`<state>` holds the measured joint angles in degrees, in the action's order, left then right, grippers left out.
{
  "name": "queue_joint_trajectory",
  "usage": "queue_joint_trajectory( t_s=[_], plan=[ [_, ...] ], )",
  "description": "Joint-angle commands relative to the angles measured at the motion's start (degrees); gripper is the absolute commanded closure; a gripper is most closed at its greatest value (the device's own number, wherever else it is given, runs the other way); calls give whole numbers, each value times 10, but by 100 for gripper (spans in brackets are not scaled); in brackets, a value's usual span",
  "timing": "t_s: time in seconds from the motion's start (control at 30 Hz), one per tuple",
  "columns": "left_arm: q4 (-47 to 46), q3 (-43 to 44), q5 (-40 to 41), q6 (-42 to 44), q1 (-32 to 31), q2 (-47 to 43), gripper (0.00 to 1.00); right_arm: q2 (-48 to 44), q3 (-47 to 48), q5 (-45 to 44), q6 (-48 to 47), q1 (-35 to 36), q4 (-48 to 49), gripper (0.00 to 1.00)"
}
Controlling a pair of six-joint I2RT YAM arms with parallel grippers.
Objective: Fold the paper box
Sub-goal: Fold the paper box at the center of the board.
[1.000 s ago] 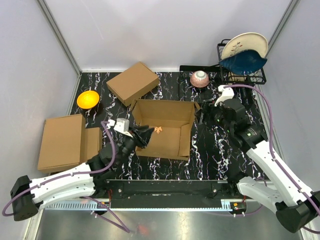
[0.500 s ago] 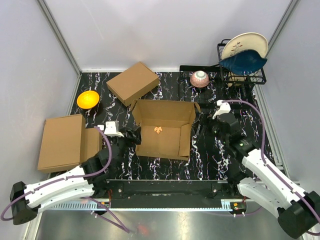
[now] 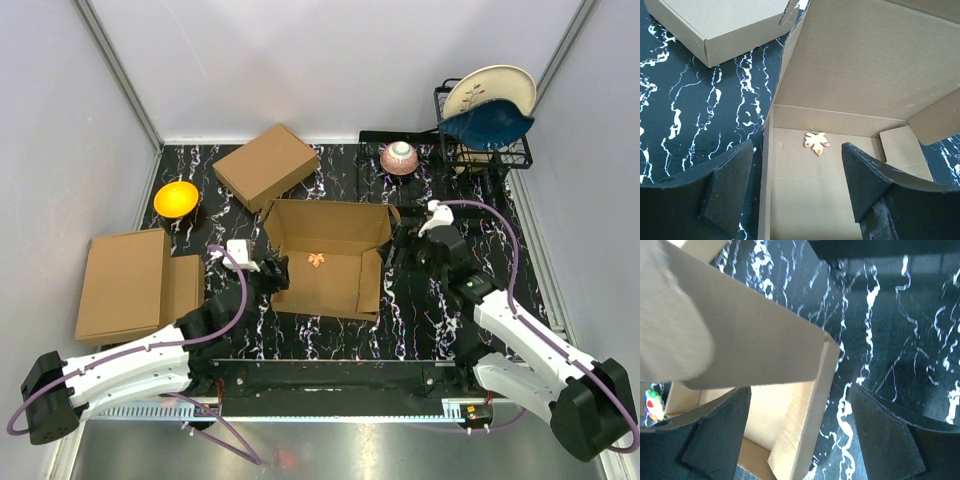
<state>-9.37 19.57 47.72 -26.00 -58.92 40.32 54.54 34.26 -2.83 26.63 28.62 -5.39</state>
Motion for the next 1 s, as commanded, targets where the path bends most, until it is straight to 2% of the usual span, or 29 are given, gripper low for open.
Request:
queue_joint_trajectory(
  t_s=[0.0,0.2,0.43,0.53,0.57,0.67,0.7,0.9,0.93,0.97],
  plan=[
    [-32,-2,-18,-24,0,12,26,26,-32,27,47,9,12,12],
    [-11,-13,-27,-68,0,20,26,125,-26,15,72,56,49,7],
    [26,-22,-10,-90,0,3,25,235,33,-66,90,93,58,12],
    [51,-22,-4,-100,1,-5,26,273,61,-127,96,107,13,21],
    [58,-21,-3,-105,0,-10,26,288,67,-148,97,108,-4,29],
    [79,-23,1,-114,0,-27,26,310,86,-176,96,113,-29,39],
    [81,-25,1,-114,0,-32,26,313,90,-182,91,113,-34,46],
    [91,-38,4,-120,0,-59,27,339,99,-227,79,121,-81,64],
    [91,-41,4,-123,0,-59,27,340,97,-237,79,122,-86,74],
    [91,-43,4,-127,-1,-58,28,344,97,-242,82,122,-97,79]
  ],
)
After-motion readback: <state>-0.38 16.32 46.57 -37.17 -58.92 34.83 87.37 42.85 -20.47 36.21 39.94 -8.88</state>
